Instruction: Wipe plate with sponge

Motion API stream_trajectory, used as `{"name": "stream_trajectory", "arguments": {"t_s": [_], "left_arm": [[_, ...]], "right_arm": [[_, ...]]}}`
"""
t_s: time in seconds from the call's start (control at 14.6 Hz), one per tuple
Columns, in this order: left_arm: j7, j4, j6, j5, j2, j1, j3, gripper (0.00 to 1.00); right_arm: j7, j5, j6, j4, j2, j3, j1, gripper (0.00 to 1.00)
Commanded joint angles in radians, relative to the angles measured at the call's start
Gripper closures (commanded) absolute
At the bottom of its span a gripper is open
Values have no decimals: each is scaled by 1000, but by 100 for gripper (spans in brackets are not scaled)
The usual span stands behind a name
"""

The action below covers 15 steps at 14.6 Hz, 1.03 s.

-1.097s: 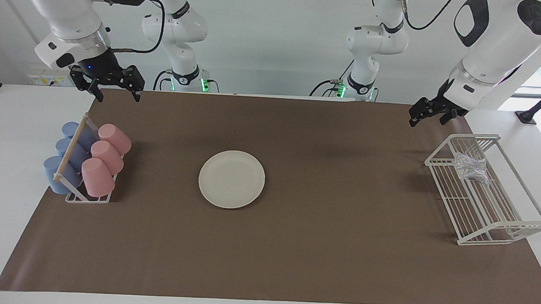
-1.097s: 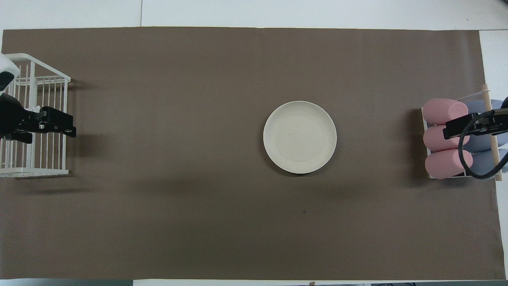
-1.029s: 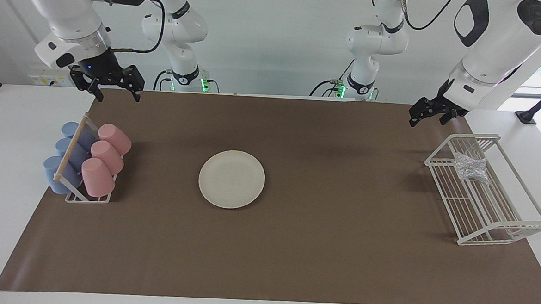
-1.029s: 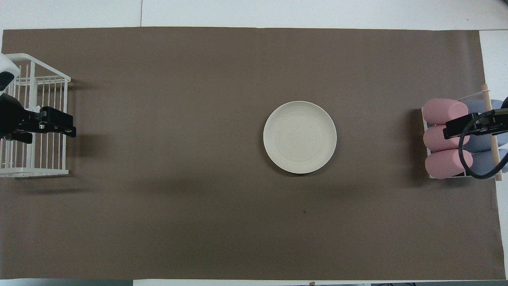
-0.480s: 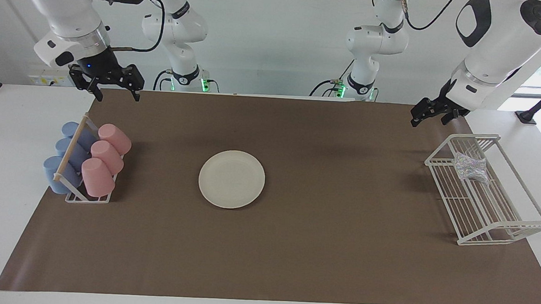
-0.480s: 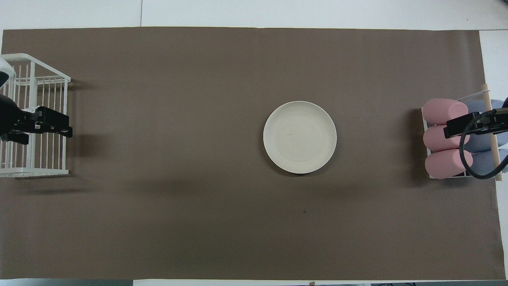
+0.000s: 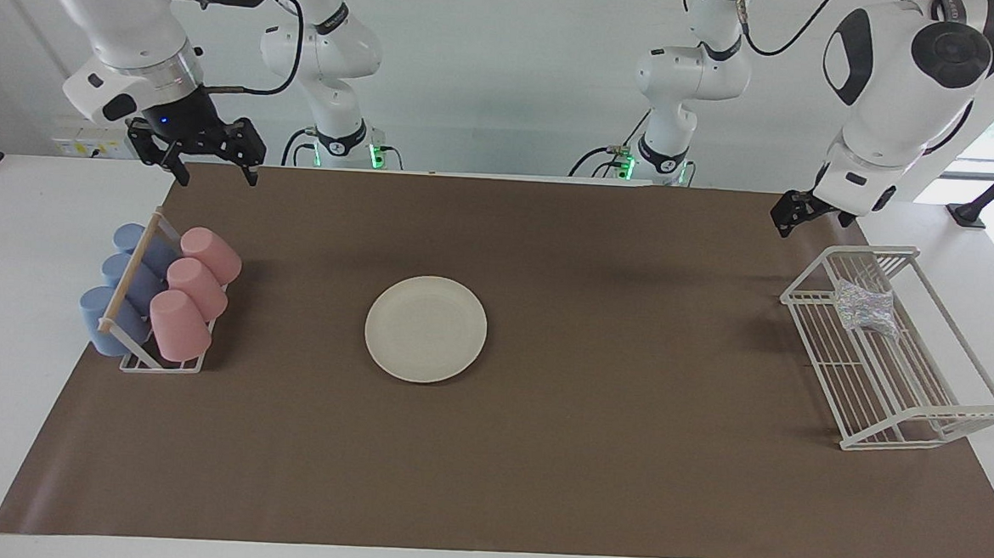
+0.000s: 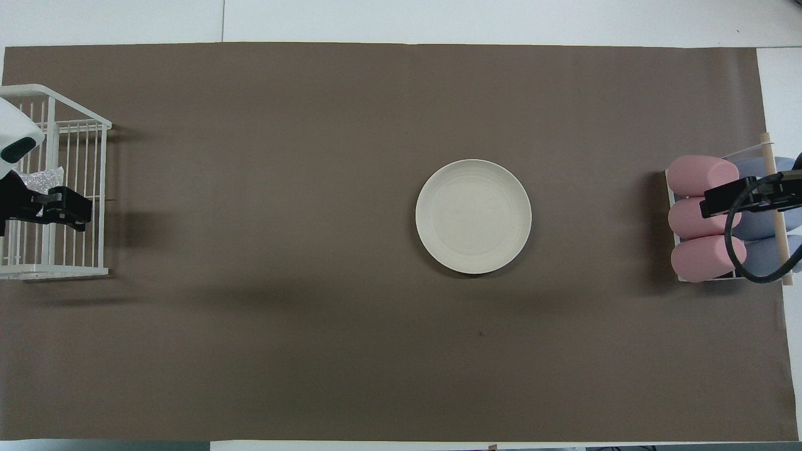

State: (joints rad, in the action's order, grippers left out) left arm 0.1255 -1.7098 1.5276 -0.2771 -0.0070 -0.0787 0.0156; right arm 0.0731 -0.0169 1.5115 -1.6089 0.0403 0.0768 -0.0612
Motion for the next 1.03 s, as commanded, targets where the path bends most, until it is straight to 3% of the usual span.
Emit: {"name": "stream_trajectory", "arguments": {"t_s": [0.0,0.14,0.34,0.55,0.82,0.89,0.96], "left_arm": [[48,-48,58,-188,57,-50,-5,0],[83,-53,89,-340,132,-81,-5,0],[193,-144,192,-468,154,-81,-5,0],[221,-152,191,-606,226,-82,-6,0],[220,-136,175,-660,266,-88,-6,0],[220,-137,171,-660,266,-88,-6,6],[220,-136,171,-660,266,-88,-6,19]], "right_arm": [[-32,-20,-13,18,-8,1,-9,0],[-36,-20,-14,18,-7,-3,-9,0],[-38,-20,-14,20,-8,-3,-9,0],[-38,-20,-13,20,-8,-3,-9,0],[-38,-18,-14,20,-8,-3,-11,0],[-39,-18,-13,20,-8,-3,-11,0],[-39,-18,-13,20,-8,-3,-11,0]]}}
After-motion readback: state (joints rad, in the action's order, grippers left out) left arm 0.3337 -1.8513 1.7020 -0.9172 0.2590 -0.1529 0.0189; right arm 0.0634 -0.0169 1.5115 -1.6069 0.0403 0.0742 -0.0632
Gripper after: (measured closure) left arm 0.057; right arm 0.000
